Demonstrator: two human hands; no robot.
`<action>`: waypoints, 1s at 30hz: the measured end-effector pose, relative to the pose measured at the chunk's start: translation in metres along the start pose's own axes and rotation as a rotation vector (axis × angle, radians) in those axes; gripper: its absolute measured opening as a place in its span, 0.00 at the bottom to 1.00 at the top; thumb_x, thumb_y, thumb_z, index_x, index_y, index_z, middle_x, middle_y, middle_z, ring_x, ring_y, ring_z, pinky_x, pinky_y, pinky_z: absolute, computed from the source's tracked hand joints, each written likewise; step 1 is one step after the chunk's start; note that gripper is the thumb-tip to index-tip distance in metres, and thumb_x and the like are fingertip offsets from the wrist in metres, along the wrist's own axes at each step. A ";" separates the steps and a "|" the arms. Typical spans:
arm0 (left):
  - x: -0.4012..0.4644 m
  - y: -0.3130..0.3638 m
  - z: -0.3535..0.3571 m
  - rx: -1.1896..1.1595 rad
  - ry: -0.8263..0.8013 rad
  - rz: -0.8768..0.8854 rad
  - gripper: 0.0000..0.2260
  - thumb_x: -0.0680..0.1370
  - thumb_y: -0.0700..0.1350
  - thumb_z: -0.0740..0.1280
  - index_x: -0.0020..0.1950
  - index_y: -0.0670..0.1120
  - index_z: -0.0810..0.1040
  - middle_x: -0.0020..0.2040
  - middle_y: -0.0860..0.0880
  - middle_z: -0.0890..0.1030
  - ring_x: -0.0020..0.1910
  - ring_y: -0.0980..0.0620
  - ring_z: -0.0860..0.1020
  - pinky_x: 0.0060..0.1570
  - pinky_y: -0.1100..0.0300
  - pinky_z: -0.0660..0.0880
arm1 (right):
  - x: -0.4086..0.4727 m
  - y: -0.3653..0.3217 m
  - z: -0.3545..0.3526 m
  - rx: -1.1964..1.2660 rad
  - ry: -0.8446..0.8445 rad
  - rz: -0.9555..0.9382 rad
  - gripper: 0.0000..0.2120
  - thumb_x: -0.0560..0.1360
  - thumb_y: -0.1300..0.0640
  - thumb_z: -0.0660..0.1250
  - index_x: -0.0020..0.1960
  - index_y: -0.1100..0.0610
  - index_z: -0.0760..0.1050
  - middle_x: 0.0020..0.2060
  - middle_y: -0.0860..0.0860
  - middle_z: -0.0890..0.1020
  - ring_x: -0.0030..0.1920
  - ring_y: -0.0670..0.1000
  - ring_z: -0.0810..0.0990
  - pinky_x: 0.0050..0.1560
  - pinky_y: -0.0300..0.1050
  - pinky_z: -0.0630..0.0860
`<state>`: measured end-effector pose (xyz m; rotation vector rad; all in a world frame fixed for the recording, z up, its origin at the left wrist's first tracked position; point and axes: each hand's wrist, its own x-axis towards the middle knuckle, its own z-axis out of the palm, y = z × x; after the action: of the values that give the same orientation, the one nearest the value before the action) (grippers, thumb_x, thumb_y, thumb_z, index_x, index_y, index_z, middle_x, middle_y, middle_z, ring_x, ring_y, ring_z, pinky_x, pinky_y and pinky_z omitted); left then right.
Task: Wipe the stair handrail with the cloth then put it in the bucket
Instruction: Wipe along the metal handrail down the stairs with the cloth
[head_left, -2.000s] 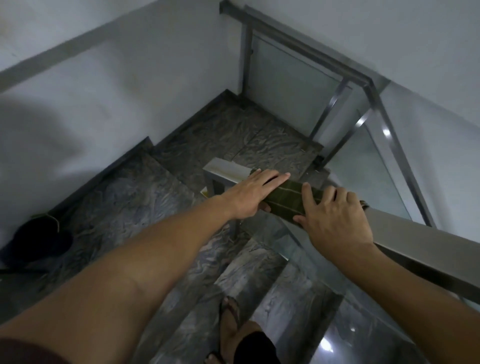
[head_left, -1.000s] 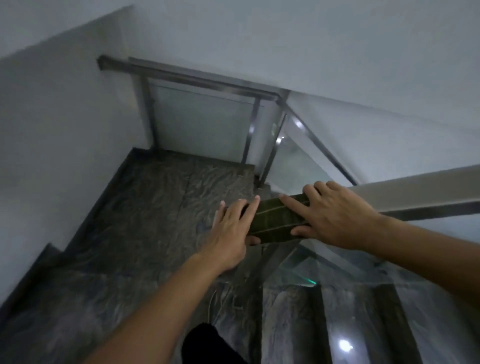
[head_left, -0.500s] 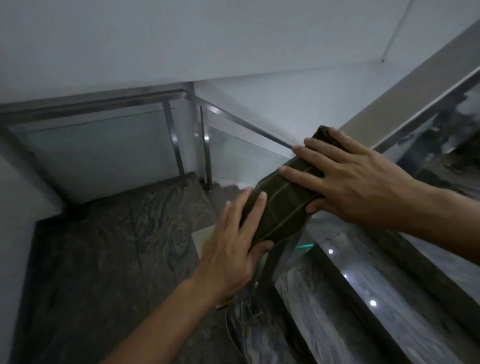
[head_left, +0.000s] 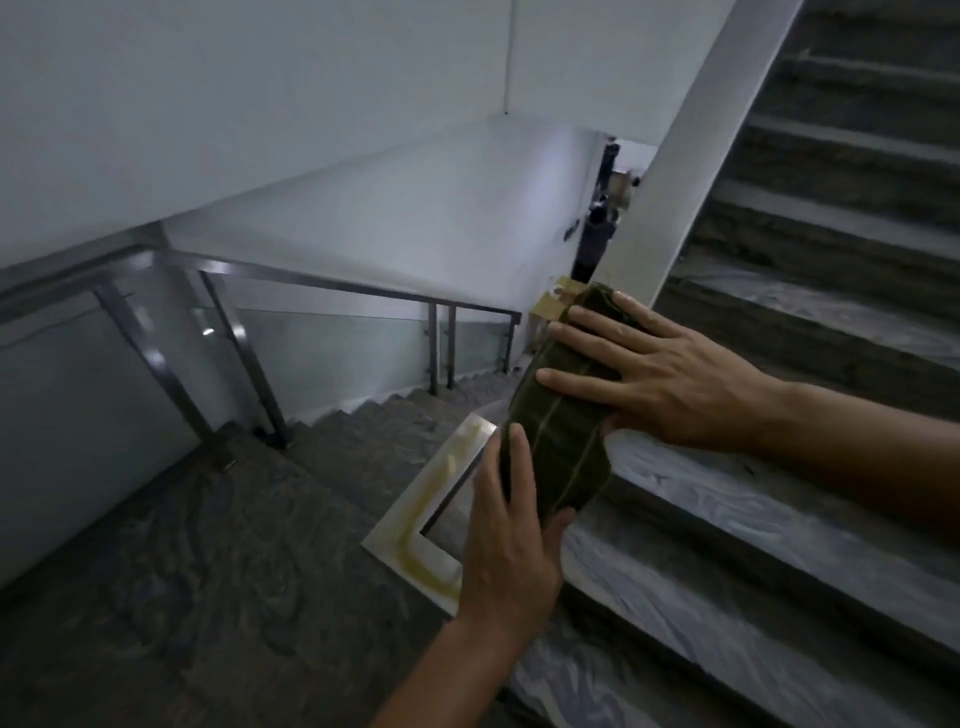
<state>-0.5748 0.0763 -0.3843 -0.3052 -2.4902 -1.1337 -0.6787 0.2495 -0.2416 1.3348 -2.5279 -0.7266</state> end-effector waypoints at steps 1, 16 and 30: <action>-0.002 -0.005 -0.002 -0.040 -0.040 0.015 0.36 0.79 0.59 0.53 0.73 0.58 0.28 0.77 0.55 0.39 0.74 0.54 0.47 0.69 0.58 0.57 | -0.001 -0.012 -0.002 0.015 -0.021 0.037 0.30 0.77 0.39 0.46 0.77 0.44 0.45 0.77 0.57 0.53 0.76 0.59 0.46 0.74 0.60 0.43; 0.006 -0.067 -0.007 -0.444 -0.147 0.287 0.32 0.81 0.53 0.54 0.76 0.39 0.43 0.77 0.47 0.51 0.77 0.59 0.50 0.70 0.73 0.54 | -0.014 -0.126 0.012 0.237 0.128 0.499 0.30 0.80 0.46 0.56 0.76 0.59 0.54 0.75 0.62 0.56 0.76 0.60 0.49 0.73 0.60 0.57; 0.020 -0.116 0.008 -0.498 -0.502 0.442 0.27 0.82 0.55 0.49 0.76 0.55 0.39 0.75 0.33 0.58 0.72 0.37 0.65 0.65 0.40 0.70 | 0.017 -0.201 0.050 0.296 0.481 0.863 0.22 0.79 0.64 0.61 0.72 0.65 0.61 0.72 0.69 0.58 0.75 0.65 0.55 0.69 0.59 0.65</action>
<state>-0.6351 0.0078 -0.4583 -1.3498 -2.2869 -1.6006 -0.5631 0.1570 -0.3874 0.2886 -2.4761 0.1333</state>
